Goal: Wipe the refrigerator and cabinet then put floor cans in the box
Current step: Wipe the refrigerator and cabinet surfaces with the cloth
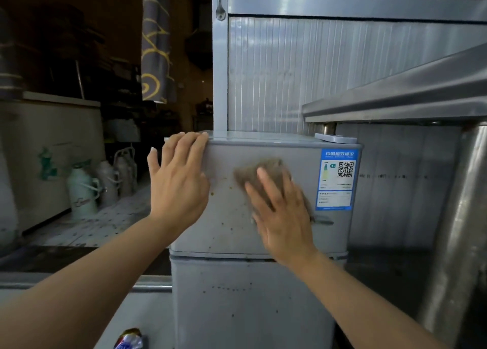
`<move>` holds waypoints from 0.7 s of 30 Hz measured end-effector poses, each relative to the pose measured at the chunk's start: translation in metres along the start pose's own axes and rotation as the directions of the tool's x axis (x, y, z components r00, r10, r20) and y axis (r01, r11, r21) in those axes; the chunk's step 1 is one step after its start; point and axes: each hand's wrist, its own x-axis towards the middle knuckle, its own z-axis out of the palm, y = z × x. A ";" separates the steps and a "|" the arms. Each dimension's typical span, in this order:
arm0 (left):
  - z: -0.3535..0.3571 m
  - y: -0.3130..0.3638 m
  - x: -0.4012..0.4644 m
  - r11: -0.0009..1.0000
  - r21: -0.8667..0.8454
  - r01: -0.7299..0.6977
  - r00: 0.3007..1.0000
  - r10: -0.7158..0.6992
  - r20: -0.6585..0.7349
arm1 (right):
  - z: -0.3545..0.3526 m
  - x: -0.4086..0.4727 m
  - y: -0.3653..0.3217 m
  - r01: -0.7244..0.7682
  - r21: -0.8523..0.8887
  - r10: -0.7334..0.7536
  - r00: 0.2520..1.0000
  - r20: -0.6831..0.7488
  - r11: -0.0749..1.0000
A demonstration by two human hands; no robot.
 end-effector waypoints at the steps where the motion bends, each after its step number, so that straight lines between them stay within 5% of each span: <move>1: -0.001 0.000 0.000 1.000 -0.005 0.000 1.000 0.000 0.002 | 0.003 -0.018 -0.004 0.076 -0.013 -0.075 0.996 0.039 0.997; 8: -0.015 -0.008 0.002 0.998 -0.005 -0.056 0.993 0.056 0.099 | -0.009 -0.033 -0.005 0.277 -0.072 -0.256 0.942 0.218 0.958; 12: -0.019 -0.020 0.005 0.999 0.021 -0.041 0.995 0.039 0.092 | -0.018 0.064 0.001 0.042 -0.059 -0.042 0.999 0.003 0.997; 15: -0.019 -0.031 0.004 1.000 -0.001 0.028 0.996 -0.028 0.086 | -0.011 0.094 -0.013 -0.047 -0.057 0.046 0.999 -0.006 0.997; 21: -0.024 -0.046 -0.009 0.985 -0.172 0.016 0.989 0.010 0.146 | 0.011 -0.016 -0.047 0.253 -0.062 -0.235 0.947 0.217 0.965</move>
